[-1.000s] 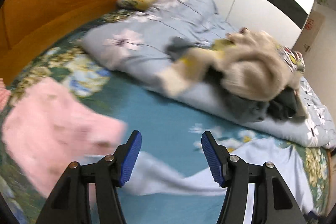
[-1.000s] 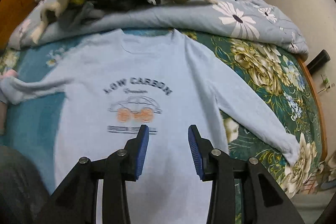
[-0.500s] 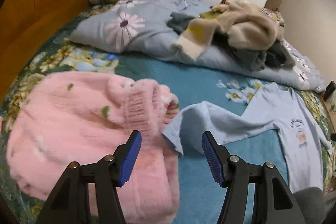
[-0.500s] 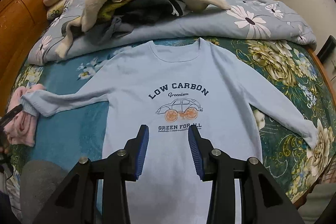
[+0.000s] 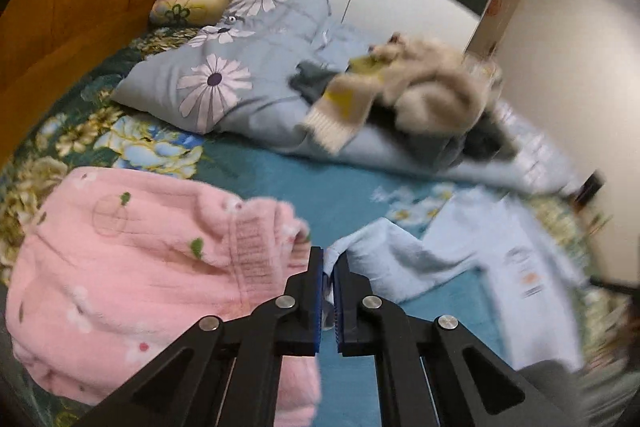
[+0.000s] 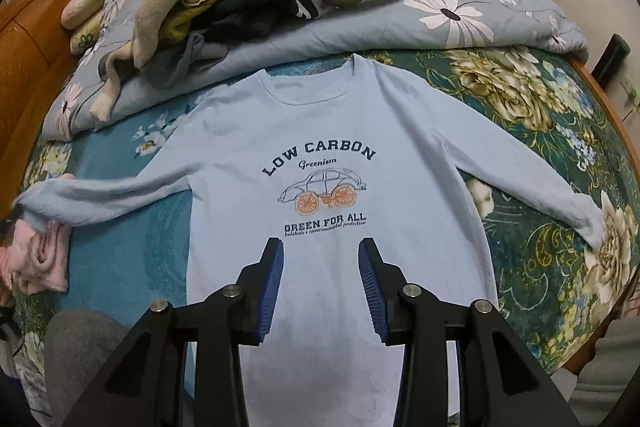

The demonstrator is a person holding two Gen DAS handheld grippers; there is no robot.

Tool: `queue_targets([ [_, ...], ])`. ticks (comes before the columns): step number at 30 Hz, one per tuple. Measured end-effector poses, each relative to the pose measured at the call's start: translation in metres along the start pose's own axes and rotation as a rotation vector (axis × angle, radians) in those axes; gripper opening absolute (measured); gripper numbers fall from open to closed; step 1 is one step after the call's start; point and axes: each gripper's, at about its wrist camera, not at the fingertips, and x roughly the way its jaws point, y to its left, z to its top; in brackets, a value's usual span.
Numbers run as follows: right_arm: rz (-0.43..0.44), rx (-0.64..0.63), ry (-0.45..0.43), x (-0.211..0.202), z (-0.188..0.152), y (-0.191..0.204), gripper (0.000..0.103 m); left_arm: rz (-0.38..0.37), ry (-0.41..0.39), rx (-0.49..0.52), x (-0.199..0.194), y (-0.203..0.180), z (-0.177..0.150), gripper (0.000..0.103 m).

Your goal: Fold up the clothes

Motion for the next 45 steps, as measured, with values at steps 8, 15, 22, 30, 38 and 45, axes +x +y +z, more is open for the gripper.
queue_targets([
  [8,0.022,-0.012,0.032,0.019,0.002,-0.002,0.04,-0.009,0.326,-0.08,0.017,0.022,0.016,0.005],
  [15,0.049,-0.025,0.05,0.038,0.001,-0.008,0.04,-0.39,0.443,-0.176,0.022,-0.034,0.061,0.005],
  [22,0.062,0.039,0.078,0.062,0.004,-0.038,0.04,-0.72,0.429,-0.167,0.086,-0.181,0.111,0.005],
  [30,0.034,0.139,0.093,0.075,0.008,-0.096,0.04,-0.786,0.542,-0.098,0.236,-0.354,0.077,0.005],
  [38,0.031,0.236,0.125,0.097,0.006,-0.139,0.04,-0.548,0.739,-0.067,0.341,-0.409,-0.012,0.053],
  [45,0.104,0.236,0.083,0.118,0.035,-0.127,0.04,-0.328,0.433,-0.104,0.258,-0.313,0.011,0.061],
])
